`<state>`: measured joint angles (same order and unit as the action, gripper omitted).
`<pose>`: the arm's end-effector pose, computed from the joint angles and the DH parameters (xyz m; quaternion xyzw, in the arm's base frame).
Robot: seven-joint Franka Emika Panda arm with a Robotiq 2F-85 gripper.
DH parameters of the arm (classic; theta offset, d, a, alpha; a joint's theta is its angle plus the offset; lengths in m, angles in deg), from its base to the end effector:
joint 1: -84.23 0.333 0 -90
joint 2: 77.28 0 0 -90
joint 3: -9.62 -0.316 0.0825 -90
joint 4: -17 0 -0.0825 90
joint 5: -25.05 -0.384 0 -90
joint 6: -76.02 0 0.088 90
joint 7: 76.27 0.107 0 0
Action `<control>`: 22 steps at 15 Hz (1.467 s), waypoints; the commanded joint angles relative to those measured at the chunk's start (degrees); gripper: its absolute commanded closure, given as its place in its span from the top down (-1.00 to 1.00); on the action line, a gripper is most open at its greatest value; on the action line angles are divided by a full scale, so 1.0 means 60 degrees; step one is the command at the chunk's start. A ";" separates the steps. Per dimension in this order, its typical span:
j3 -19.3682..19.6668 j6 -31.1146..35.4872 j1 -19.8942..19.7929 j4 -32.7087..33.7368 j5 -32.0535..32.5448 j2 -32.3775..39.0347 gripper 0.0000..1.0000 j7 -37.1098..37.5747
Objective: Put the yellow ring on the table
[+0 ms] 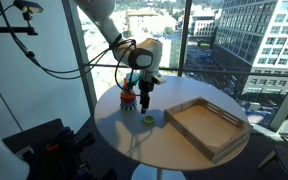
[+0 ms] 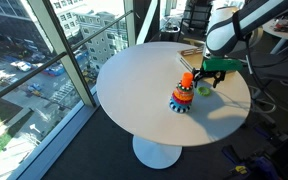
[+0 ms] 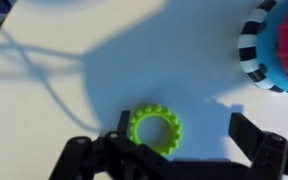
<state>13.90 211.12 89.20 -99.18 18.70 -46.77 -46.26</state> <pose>0.5763 0.0080 0.1661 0.9517 -0.2900 -0.1000 0.0113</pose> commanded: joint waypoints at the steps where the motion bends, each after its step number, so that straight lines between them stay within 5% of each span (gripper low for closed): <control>1: -0.0120 -0.1042 -0.0154 -0.0208 -0.0138 -0.1072 1.00 -0.0601; 14: -0.0498 -0.5093 -0.0043 -0.0057 0.0621 -0.3823 1.00 -0.1256; 22: -0.0852 -0.4723 -0.0115 -0.0279 0.0916 -0.5504 1.00 -0.1981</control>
<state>9.87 181.23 89.27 -99.32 23.59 -75.89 -55.43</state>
